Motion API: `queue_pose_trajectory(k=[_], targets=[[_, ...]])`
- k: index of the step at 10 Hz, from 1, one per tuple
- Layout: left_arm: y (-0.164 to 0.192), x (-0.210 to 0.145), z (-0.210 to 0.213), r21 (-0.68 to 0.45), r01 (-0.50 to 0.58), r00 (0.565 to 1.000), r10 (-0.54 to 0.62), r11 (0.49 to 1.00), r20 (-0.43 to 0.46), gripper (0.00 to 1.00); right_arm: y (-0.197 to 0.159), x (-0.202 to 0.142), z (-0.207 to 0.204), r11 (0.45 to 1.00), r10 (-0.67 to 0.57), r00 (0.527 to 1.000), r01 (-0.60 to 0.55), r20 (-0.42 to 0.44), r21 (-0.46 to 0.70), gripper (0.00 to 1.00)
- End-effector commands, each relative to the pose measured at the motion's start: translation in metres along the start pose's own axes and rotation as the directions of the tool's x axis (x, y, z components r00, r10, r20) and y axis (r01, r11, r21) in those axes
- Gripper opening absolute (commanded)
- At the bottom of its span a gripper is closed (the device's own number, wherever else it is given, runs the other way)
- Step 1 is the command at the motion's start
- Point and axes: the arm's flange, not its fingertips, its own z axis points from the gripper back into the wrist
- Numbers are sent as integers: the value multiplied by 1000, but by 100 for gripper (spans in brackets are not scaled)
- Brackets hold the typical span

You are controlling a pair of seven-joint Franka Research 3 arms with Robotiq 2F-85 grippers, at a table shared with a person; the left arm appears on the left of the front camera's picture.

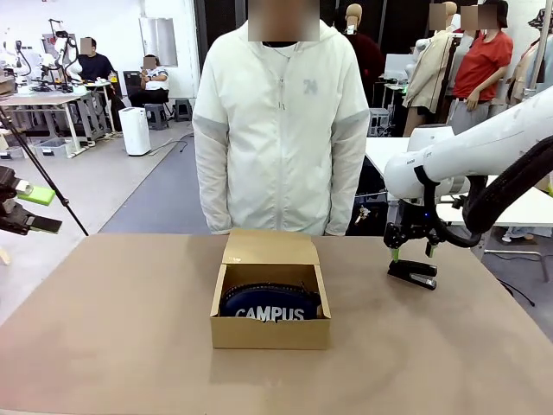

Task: Pack the items into the box.
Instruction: Pick up the item indicated by the person and place it inside the Mailer Box.

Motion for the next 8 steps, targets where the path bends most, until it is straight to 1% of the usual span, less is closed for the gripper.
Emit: queue_pose_trajectory(k=[1, 2, 3, 4, 5, 6, 7, 8], targets=[[1, -2, 3, -6, 19, 1000, -19, 1000, -9, 100, -5, 4, -2, 945, 325, 945, -326, 44, 17, 100], [1, -2, 3, -6, 19, 1000, -19, 1000, -9, 100, -1, 1, -6, 879, 475, 879, -476, 46, 14, 100], [1, -2, 3, -6, 19, 1000, -19, 1000, -9, 100, 1, -2, -9, 819, 574, 817, -574, 53, -10, 100], [1, -2, 3, -6, 19, 1000, -19, 1000, -9, 100, 2, -6, -10, 772, 636, 770, -635, 43, -35, 100], [1, -2, 3, -6, 19, 1000, -19, 1000, -9, 100, 2, -9, -10, 766, 642, 766, -641, 34, -49, 100], [1, -2, 3, -6, 19, 1000, -19, 1000, -9, 100, 3, -9, -6, 819, 573, 819, -571, 32, -59, 100], [1, -2, 3, -6, 19, 1000, -19, 1000, -9, 100, 10, 0, -10, 784, 620, 784, -620, 26, -9, 100], [1, -2, 3, -6, 19, 1000, -19, 1000, -9, 100, 7, -1, -11, 783, 623, 782, -622, 23, -15, 100]])
